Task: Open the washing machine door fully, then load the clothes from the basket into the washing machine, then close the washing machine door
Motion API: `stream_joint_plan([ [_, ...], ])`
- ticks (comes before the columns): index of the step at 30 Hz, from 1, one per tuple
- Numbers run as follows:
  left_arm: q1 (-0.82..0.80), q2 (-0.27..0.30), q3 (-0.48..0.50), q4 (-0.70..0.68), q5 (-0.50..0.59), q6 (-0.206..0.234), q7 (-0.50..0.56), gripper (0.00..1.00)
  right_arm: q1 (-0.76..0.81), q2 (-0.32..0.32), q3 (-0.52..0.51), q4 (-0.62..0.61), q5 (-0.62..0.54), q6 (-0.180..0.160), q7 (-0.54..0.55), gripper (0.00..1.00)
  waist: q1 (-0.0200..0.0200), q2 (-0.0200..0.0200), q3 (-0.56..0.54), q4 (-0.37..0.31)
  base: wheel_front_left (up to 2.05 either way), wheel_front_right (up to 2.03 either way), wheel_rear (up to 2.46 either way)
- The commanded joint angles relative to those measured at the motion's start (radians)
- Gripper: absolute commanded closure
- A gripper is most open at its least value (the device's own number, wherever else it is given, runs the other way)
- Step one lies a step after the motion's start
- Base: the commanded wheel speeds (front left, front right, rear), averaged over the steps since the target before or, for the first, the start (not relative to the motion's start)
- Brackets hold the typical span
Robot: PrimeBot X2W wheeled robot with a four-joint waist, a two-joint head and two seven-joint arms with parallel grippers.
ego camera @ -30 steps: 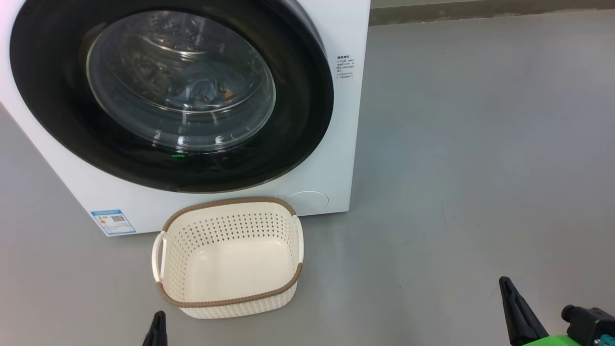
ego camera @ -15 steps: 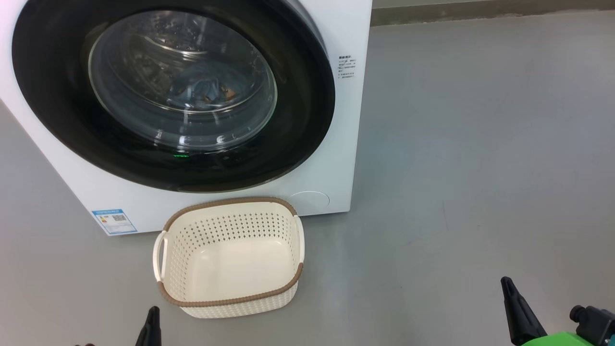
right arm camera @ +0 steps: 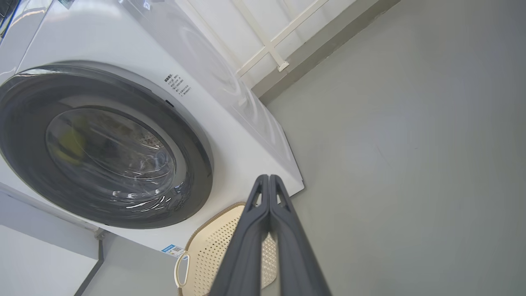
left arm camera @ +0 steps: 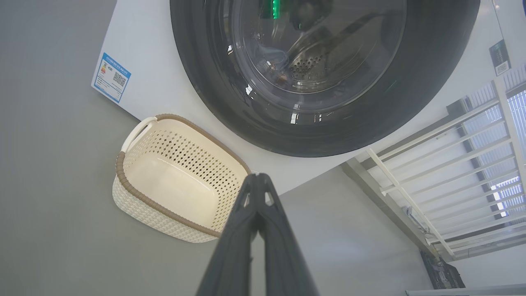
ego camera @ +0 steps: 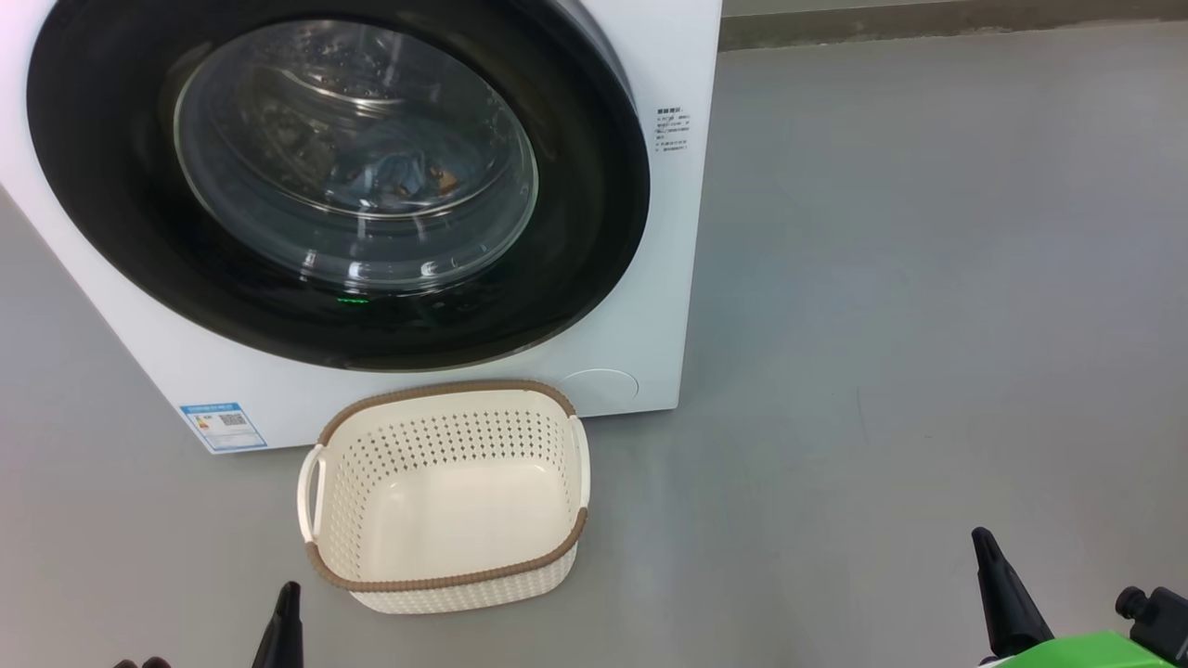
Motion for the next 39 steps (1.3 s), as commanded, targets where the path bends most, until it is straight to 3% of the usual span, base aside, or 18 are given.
stream_joint_plan([
  [1, -0.044, 0.017, 0.022, -0.018, -0.036, -0.001, 0.009, 1.00, -0.049, -0.006, 0.003, -0.021, 0.040, -0.003, 0.008, 1.00, -0.0001, 0.0000, 0.000, 0.001, 0.00, 0.00, 0.00],
  [39, -0.105, 0.025, 0.071, 0.000, -0.399, -0.002, 0.115, 1.00, -0.100, 0.011, -0.008, -0.005, 0.470, -0.004, 0.117, 1.00, -0.0001, 0.0000, -0.002, 0.010, 0.00, 0.00, 0.00],
])
